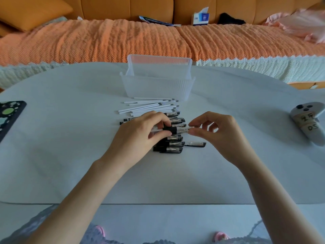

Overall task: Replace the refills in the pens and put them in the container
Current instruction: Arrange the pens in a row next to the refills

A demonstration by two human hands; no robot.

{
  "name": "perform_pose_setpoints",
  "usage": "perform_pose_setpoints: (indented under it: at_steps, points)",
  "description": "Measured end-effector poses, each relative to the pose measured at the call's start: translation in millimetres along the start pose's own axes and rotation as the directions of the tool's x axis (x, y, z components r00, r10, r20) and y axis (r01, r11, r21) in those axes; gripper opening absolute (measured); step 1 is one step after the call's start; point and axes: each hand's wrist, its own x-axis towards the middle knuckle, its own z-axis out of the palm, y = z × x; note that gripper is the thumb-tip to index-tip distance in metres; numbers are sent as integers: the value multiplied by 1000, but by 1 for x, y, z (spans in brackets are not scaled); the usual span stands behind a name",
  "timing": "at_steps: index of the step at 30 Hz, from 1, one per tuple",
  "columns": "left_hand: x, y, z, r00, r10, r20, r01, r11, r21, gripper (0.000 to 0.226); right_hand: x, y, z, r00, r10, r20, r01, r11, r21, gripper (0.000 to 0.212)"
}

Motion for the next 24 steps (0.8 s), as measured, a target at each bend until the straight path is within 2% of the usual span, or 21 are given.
perform_pose_setpoints:
  at_steps: [6, 11, 16, 20, 24]
  points:
    - [-1, -5, 2, 999, 0, 49, -2, 999, 42, 17, 3, 12, -13, 998, 45, -54, -48, 997, -57, 7]
    - [-1, 0, 3, 998, 19, 67, -20, 1000, 14, 18, 2, 3, -11, 1000, 19, -18, -18, 999, 26, 7]
    - [2, 13, 5, 995, 98, 36, -97, 995, -13, 31, -1, -7, 0, 999, -11, 50, 6, 994, 107, 6]
    - [2, 12, 7, 996, 88, -22, -89, 995, -39, 27, -1, -7, -5, 999, -9, 46, 4, 992, 123, 4]
    - [-1, 15, 8, 997, 76, 9, -77, 997, 7, 15, 0, -6, -14, 1000, 7, 24, -10, 994, 113, 3]
